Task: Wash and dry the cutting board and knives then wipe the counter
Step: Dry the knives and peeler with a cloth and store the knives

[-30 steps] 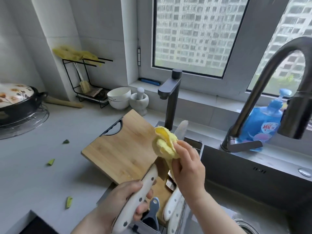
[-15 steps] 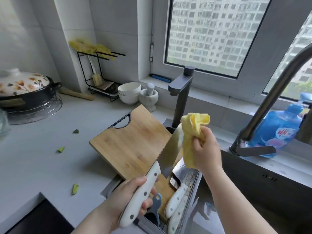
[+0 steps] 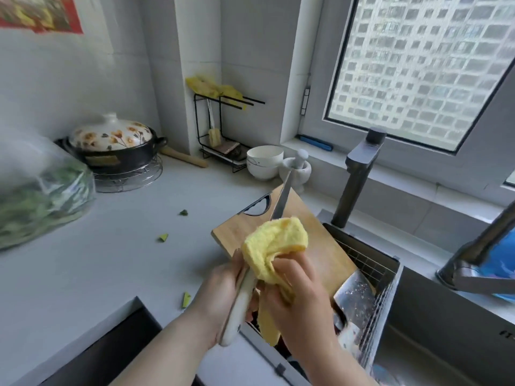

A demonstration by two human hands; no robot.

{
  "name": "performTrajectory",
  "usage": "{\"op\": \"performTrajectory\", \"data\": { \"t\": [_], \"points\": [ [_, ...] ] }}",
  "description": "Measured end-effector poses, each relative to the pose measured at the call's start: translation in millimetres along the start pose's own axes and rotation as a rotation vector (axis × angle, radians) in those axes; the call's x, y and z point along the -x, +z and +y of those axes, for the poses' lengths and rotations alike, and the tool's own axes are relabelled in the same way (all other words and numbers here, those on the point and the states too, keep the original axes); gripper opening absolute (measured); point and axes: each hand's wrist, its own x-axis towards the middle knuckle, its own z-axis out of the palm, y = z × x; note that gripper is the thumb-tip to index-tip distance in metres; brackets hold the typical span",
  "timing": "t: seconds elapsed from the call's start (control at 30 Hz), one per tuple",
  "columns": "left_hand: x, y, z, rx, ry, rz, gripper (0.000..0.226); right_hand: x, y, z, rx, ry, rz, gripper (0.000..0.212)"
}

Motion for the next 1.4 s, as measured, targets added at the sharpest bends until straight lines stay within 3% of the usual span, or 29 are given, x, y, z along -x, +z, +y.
{"op": "performTrajectory", "data": {
  "t": [0.07,0.13,0.2,0.3,0.33,0.4,0.53,0.67,0.77,0.93,1.03,1.1,1.13,1.2,1.23,1.3,1.33,1.4],
  "points": [
    [1.0,-25.7,10.3,0.039,0.006,0.075,0.044,6.3,26.9,-21.8,-0.054,-0.065,-0.067,0.024],
    [4.8,-62.2,18.6,0.036,-0.008,0.141,0.045,9.1,54.4,-44.1,-0.128,-0.088,-0.169,0.024],
    [12.7,-104.7,26.2,-0.032,-0.001,0.184,0.045,2.6,80.8,-67.2,-0.217,0.039,-0.233,0.025],
    [25.6,-172.6,42.2,-0.284,0.097,0.213,0.032,-21.1,121.5,-101.8,-0.265,0.232,-0.018,0.041],
    [27.0,-195.8,45.3,-0.368,0.137,0.216,0.030,-30.5,135.3,-114.1,-0.240,0.207,0.035,0.044],
    [30.8,-237.8,51.2,-0.503,0.188,0.216,0.028,-41.6,169.2,-137.6,-0.070,-0.009,0.018,0.041],
    [42.4,-317.0,65.3,-0.658,0.253,0.266,0.032,-39.2,241.4,-173.1,0.274,-0.441,-0.224,0.054],
    [50.9,-378.0,76.8,-0.765,0.211,0.156,0.015,-48.9,288.4,-190.5,0.331,-0.471,-0.334,0.088],
    [56.4,-406.2,89.9,-0.823,0.226,0.132,0.015,-63.0,309.5,-202.0,0.338,-0.473,-0.297,0.077],
    [66.4,-427.0,114.1,-0.846,0.278,0.098,0.040,-96.6,319.5,-203.5,0.431,-0.433,-0.199,0.079],
    [75.3,-432.1,125.9,-0.678,0.193,0.027,0.050,-108.9,321.4,-202.6,0.416,-0.466,-0.187,0.058],
    [85.4,-437.4,138.0,-0.406,0.135,-0.004,0.042,-114.5,322.8,-206.0,0.347,-0.483,-0.181,0.050],
    [90.4,-443.7,142.6,-0.255,0.133,-0.019,0.055,-117.3,323.7,-209.8,0.320,-0.486,-0.174,0.049],
    [96.6,-465.3,147.1,-0.019,0.171,-0.072,0.082,-122.8,324.5,-222.6,0.294,-0.495,-0.156,0.040],
    [101.3,-471.5,150.7,0.083,0.206,-0.130,0.089,-124.6,325.5,-231.0,0.282,-0.492,-0.146,0.031],
    [109.3,-473.2,156.9,0.369,0.331,-0.194,0.093,-129.1,330.6,-248.5,0.234,-0.462,-0.137,0.033],
    [111.0,-471.9,159.1,0.481,0.381,-0.175,0.090,-130.5,334.9,-256.6,0.200,-0.442,-0.124,0.036],
    [115.5,-468.6,158.5,0.462,0.547,0.193,0.071,-133.0,343.6,-273.8,0.142,-0.413,-0.110,0.035]
  ]
}}
